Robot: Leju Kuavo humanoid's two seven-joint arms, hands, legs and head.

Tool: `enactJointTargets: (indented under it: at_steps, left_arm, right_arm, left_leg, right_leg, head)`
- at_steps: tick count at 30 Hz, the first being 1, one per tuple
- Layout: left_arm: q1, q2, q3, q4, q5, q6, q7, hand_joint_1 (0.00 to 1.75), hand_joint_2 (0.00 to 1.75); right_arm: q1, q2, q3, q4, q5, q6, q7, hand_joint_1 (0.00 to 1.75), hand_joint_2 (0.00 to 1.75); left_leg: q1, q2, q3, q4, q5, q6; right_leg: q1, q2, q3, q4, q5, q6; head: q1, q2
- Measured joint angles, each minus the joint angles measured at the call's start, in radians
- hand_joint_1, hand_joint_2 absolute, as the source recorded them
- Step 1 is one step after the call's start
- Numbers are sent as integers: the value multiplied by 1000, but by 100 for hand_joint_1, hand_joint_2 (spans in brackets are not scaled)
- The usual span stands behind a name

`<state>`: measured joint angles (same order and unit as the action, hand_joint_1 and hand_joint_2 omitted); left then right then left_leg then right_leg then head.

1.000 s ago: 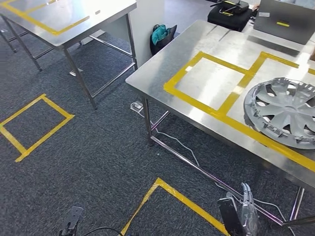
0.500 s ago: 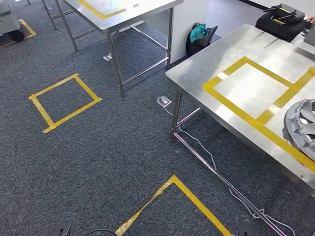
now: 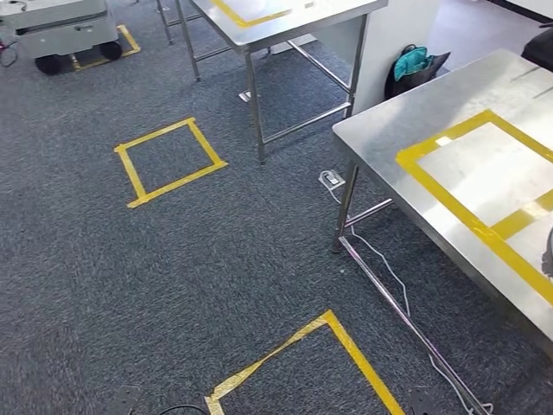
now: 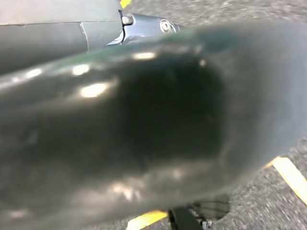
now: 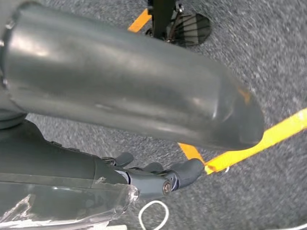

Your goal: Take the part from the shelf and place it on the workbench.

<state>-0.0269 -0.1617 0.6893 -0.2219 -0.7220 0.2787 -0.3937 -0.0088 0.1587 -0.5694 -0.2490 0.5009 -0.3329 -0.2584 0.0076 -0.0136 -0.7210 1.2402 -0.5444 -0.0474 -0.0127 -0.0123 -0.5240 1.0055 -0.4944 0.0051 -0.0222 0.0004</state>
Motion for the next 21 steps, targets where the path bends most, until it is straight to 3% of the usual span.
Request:
enactJointTargets:
  at_steps: [1,2,3,6,7,9,10,12,14,15,16,17,18,19,21]
  left_arm:
    - [1,-1,0,0,0,0,0,0,0]
    - [2,-1,0,0,0,-1,0,0,0]
    - [4,-1,0,0,0,-2,0,0,0]
    - [1,-3,0,0,-1,-3,0,0,0]
    - [-1,-3,0,0,-1,-3,0,0,0]
    - [-1,-4,0,0,-1,-4,0,0,0]
    - [2,-4,0,0,-1,-4,0,0,0]
    - [3,-5,0,0,-2,-4,1,0,0]
    - [-1,-4,1,0,-4,-5,2,0,0]
    - [-1,-5,1,0,-4,-5,2,0,0]
    - [-1,-5,1,0,-5,-6,4,0,0]
    - [1,-5,1,0,-5,-7,5,0,0]
    - [2,-6,1,0,-5,-7,6,0,0]
    - [3,-6,1,0,-5,-7,6,0,0]
    - [2,-7,1,0,-5,-7,7,0,0]
  right_arm:
    - [-1,0,0,2,1,1,0,0,0]
    - [-2,0,-1,3,1,2,1,0,0]
    - [-4,0,-1,3,2,2,1,0,0]
    - [-8,0,-1,4,4,2,1,0,0]
    - [-9,0,-1,4,4,2,2,0,0]
    - [-10,0,-1,5,5,3,2,0,0]
    - [-11,-1,-1,5,7,3,2,0,0]
    - [-12,-1,0,6,11,5,3,0,0]
    - [-8,-1,1,8,16,4,5,0,0]
    - [-7,-2,1,9,18,3,6,0,0]
    - [-6,-2,1,10,19,3,7,0,0]
    - [-6,-2,1,11,21,2,7,0,0]
    - [-7,-2,1,11,21,2,7,0,0]
    - [-7,-2,1,12,22,2,7,0,0]
    - [-8,-2,1,13,22,2,7,0,0]
  left_leg:
    - [0,2,-7,29,-6,0]
    - [0,4,5,18,6,1]
    - [0,10,38,-31,33,4]
    - [-10,79,152,-224,96,15]
    - [-13,94,165,-251,100,19]
    - [-17,80,162,-261,101,30]
    - [-16,69,160,-264,105,36]
    - [-12,46,157,-269,112,51]
    - [-12,21,152,-269,117,59]
    - [-12,7,150,-269,119,61]
    - [-13,-8,148,-269,120,62]
    - [-13,-22,148,-268,121,61]
    - [-12,-37,148,-268,123,59]
    - [-11,-52,148,-267,124,56]
    - [-11,-78,142,-260,127,48]
  right_leg:
    - [2,-16,-1,0,0,0]
    - [2,-31,-2,0,0,0]
    - [3,-45,-1,0,0,0]
    - [10,-78,2,3,-3,8]
    - [13,-89,2,3,-4,13]
    - [13,-109,4,0,-3,24]
    - [11,-101,1,4,-9,30]
    - [7,-51,-23,59,-48,38]
    - [5,0,-82,190,-114,41]
    - [6,8,-112,254,-138,42]
    - [6,11,-130,290,-144,42]
    - [6,12,-130,286,-130,41]
    - [5,16,-111,243,-99,41]
    - [2,28,-78,174,-61,40]
    - [-4,74,-20,52,-17,39]
  head:
    - [0,0]
    - [0,0]
    - [0,0]
    - [-1,0]
    - [-1,0]
    - [0,0]
    - [1,0]
    - [4,0]
    - [8,0]
    - [9,0]
    - [10,0]
    - [10,0]
    - [10,0]
    - [10,0]
    - [10,0]
